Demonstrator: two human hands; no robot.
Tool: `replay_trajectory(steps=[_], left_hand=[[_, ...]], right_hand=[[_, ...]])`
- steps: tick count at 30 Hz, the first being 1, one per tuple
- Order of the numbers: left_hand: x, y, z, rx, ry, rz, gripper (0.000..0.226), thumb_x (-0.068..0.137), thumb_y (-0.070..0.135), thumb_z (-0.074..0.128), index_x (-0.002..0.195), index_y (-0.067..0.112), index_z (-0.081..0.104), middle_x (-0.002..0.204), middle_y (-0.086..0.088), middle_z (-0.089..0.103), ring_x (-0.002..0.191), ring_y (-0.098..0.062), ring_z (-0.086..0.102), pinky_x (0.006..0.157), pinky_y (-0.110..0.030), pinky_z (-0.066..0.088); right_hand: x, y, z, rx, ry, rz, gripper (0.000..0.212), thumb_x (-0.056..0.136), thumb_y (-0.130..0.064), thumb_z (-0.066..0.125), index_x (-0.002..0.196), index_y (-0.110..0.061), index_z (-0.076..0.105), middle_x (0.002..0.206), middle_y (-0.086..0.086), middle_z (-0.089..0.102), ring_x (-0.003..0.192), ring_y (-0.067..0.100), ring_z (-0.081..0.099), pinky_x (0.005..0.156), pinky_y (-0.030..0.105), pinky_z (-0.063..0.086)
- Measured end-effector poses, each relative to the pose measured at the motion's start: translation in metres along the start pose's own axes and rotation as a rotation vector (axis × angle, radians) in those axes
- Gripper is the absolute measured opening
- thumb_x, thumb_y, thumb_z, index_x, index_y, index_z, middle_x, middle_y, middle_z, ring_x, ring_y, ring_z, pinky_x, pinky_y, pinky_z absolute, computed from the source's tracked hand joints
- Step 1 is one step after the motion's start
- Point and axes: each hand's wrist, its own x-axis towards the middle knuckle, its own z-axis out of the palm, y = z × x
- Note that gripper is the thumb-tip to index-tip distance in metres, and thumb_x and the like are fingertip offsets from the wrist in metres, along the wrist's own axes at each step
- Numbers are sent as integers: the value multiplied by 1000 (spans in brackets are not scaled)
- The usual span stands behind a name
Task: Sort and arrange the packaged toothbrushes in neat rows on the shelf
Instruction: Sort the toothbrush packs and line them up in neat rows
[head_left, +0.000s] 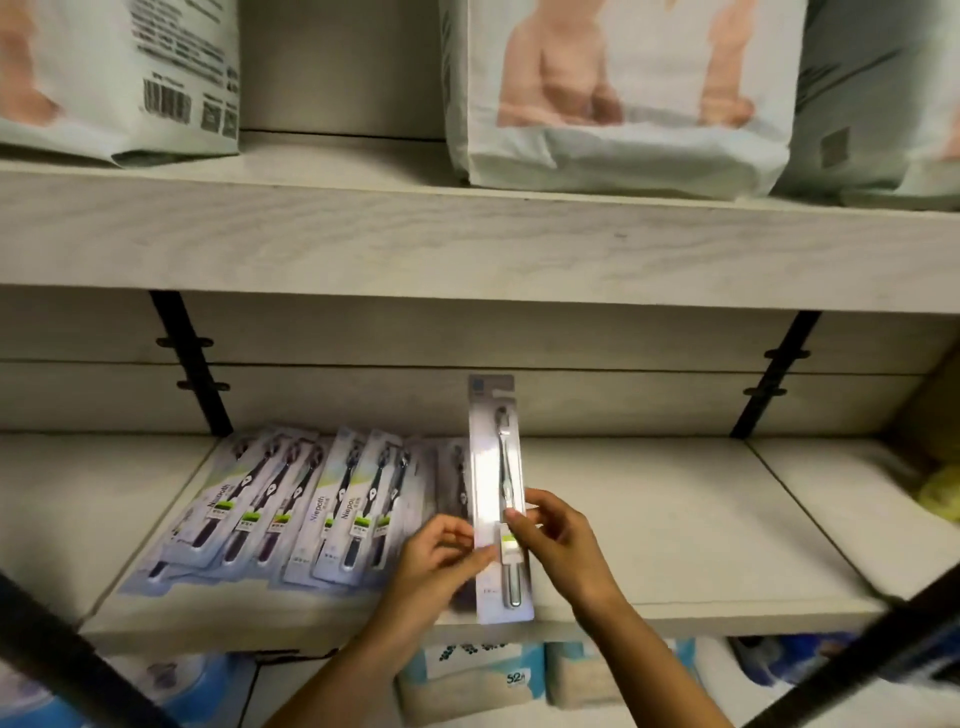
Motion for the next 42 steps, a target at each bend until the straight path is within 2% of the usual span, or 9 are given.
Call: replay_trajectory(steps=[4,6,10,14,20,24,29,31,42], left_hand=[[5,5,-11,40,74,53,6,83,3,64,87,3,61,85,-9,67,74,-12,66,68,-18,53],[5,4,-17,38,99,47,3,84,1,62,85,3,61,81,-7,66,72,-14,66,66,-18,52],[-1,-2,-30,30,136,13,4,85,2,61,84,6,61,79,-6,67,76,-22,66,69,-24,50],[-6,-6,-42,2,184,-5,7,86,-1,58,82,4,61,74,-5,66,76,-24,65,70,-27,50],[-13,-7,-54,-12,241,-16,11,86,-3,58,80,5,61,73,-8,66,75,-25,65,66,-24,50],[-20,-6,-62,-18,249,-1,12,86,-3,57,79,5,61,68,-6,66,74,-25,65,65,-23,48],[-28,6,-81,-8,205,75,1,85,0,62,84,1,62,73,-12,68,70,-22,65,60,-17,52],[-35,14,-91,2,180,134,21,75,18,70,86,2,62,76,-10,71,70,-19,66,61,-17,53],[-87,30,-163,16,125,296,66,57,57,70,94,4,60,90,-8,71,80,-20,68,74,-23,56]], right_hand=[[41,27,-44,-223,182,135,30,85,-30,67,110,-14,66,85,6,70,74,16,65,67,26,53],[59,42,-54,-330,183,235,40,83,-36,68,115,-12,64,94,9,71,83,21,67,78,33,54],[75,56,-55,-450,150,368,40,86,-36,65,117,-11,60,105,10,70,85,21,66,76,26,49],[77,62,-46,-478,128,425,33,88,-35,63,108,-8,63,96,8,68,83,21,65,83,30,52],[77,67,-34,-581,133,410,28,92,-31,58,109,-9,63,106,10,67,80,19,60,63,20,47],[72,65,-31,-639,190,386,35,92,-35,54,117,-12,58,124,10,53,101,28,59,91,31,47],[45,16,-6,-407,200,-26,17,92,-21,57,109,-21,59,115,2,59,83,9,58,69,19,46],[25,-11,8,-307,151,-155,13,92,-18,57,101,-27,60,102,-4,65,79,4,58,63,14,48],[-62,-78,103,-265,-60,-458,20,90,-21,60,102,-37,63,102,-25,63,94,0,61,77,15,50]])
